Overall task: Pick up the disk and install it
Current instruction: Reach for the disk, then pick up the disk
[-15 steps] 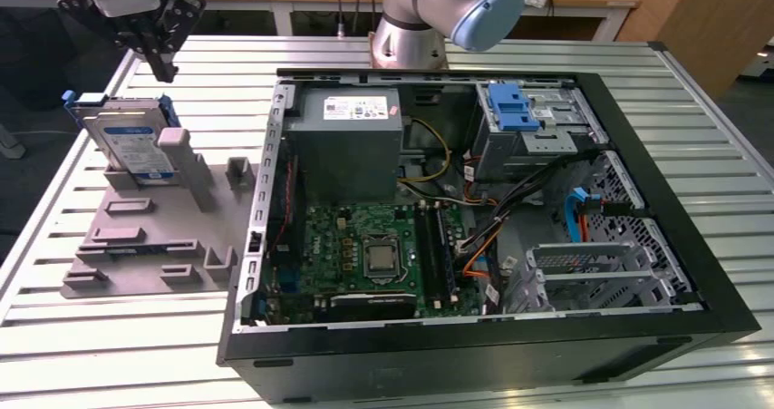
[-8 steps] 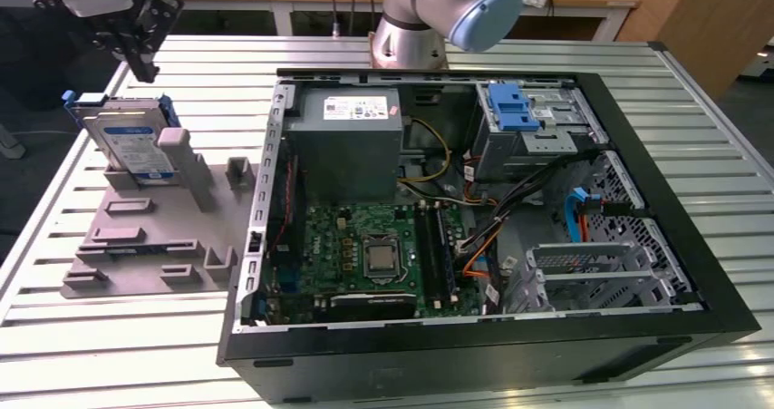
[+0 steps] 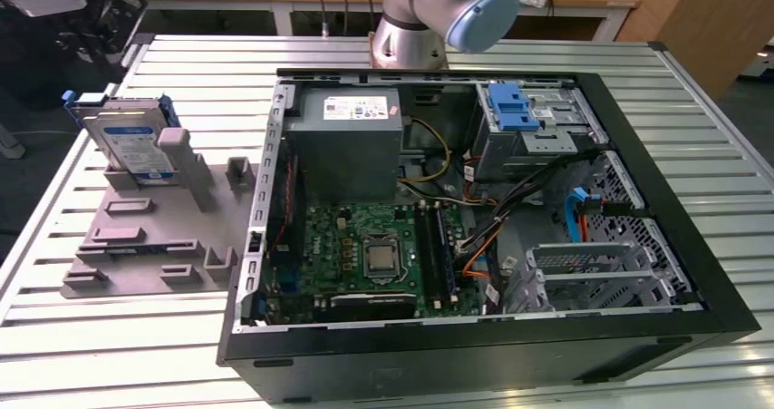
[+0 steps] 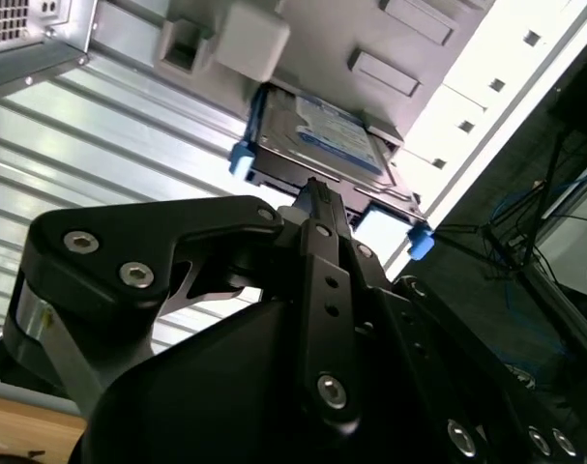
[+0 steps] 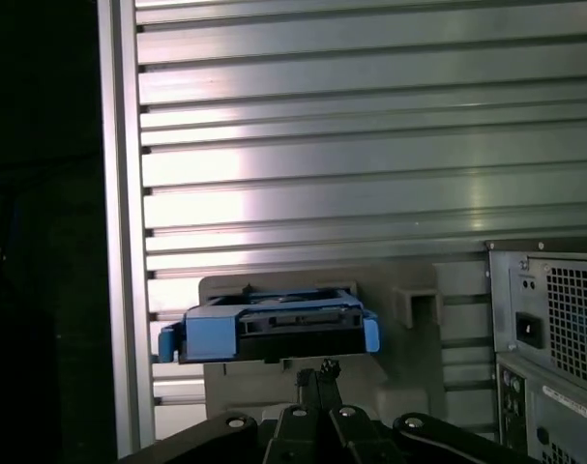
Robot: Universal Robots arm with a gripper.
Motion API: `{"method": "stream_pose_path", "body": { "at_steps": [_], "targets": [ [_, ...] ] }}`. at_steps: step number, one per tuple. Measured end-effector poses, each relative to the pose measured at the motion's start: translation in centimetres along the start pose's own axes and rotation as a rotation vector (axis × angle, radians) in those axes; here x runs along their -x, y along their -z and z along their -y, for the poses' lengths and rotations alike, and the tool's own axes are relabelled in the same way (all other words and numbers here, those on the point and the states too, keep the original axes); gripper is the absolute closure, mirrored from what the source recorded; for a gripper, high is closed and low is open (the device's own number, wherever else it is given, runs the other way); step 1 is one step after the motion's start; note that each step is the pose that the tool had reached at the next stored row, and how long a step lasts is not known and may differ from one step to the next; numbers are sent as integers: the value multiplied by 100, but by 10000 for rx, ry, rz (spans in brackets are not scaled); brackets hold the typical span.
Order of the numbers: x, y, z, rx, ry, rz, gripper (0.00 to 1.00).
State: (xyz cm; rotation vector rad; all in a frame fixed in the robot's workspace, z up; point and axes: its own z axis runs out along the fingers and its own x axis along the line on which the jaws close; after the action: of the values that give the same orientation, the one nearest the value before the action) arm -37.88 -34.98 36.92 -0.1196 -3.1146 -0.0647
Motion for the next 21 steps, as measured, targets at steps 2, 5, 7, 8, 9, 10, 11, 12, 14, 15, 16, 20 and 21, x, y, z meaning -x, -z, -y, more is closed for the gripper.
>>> {"method": "stream_pose_path", "body": {
  "at_steps": [2,5,7,8,9,10,11,12,14,15,16,20,21],
  "targets": [
    [-76,-4,4,0,-2,0,89],
    [-190,-10,11,0,-2,-1,89],
    [-250,-14,15,-1,-1,0,89],
    [-268,-14,16,-1,-1,-1,89],
    [-283,-15,18,-1,-1,-1,89],
    [-296,-16,19,-1,-1,-1,89],
    [-303,-17,19,0,-1,0,89],
    [-308,-18,20,0,0,0,89],
    [-311,-18,20,0,0,0,89],
    [-316,-18,20,-1,-1,-1,89],
    [-320,-18,20,0,-1,0,89],
    [-321,-18,21,0,0,0,89],
    [-322,-18,21,-1,-1,-1,89]
  ]
}}
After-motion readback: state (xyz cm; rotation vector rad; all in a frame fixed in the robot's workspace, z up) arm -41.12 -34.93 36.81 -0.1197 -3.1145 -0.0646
